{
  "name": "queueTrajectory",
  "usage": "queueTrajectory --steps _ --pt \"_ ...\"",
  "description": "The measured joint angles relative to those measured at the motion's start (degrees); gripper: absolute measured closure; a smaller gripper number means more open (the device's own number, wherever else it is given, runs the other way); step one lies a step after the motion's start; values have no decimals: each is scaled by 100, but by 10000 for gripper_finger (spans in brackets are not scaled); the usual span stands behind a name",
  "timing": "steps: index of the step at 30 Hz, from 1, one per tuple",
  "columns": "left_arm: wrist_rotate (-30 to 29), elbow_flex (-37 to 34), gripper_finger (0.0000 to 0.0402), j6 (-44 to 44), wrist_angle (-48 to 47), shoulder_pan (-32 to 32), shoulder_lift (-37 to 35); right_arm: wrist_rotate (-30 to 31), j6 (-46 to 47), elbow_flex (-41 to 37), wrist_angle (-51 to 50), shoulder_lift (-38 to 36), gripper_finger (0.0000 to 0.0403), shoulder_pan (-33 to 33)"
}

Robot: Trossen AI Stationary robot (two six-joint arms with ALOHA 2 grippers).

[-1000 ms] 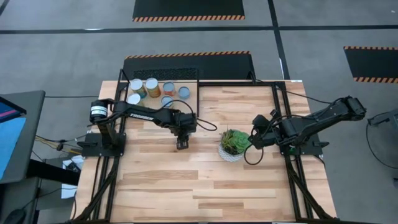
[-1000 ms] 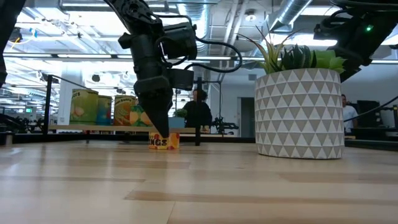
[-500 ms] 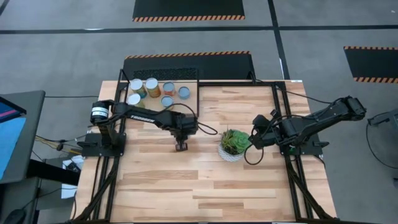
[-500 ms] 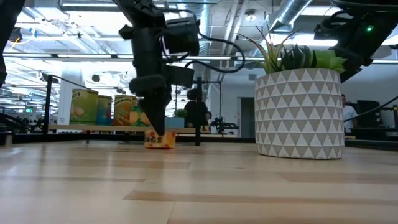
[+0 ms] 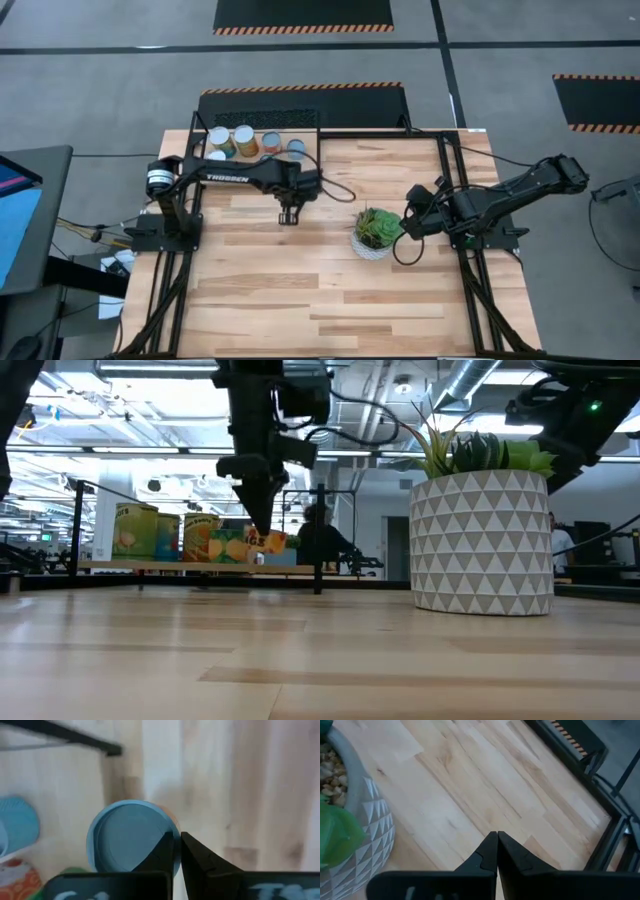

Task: Pick and place cans onto a shelf
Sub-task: Put the canned pineapples on the shelf

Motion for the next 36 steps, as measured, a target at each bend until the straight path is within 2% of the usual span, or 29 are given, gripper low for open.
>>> queueTrajectory --steps 13,25,36 --pt "235 0 401 556 513 1040 0 -95 2 0 2 0 375 2" --pt "403 -26 400 721 810 1137 -4 -97 -3 0 2 0 375 1" --pt "5 -26 346 714 900 1216 -4 -381 -1 0 5 0 375 1"
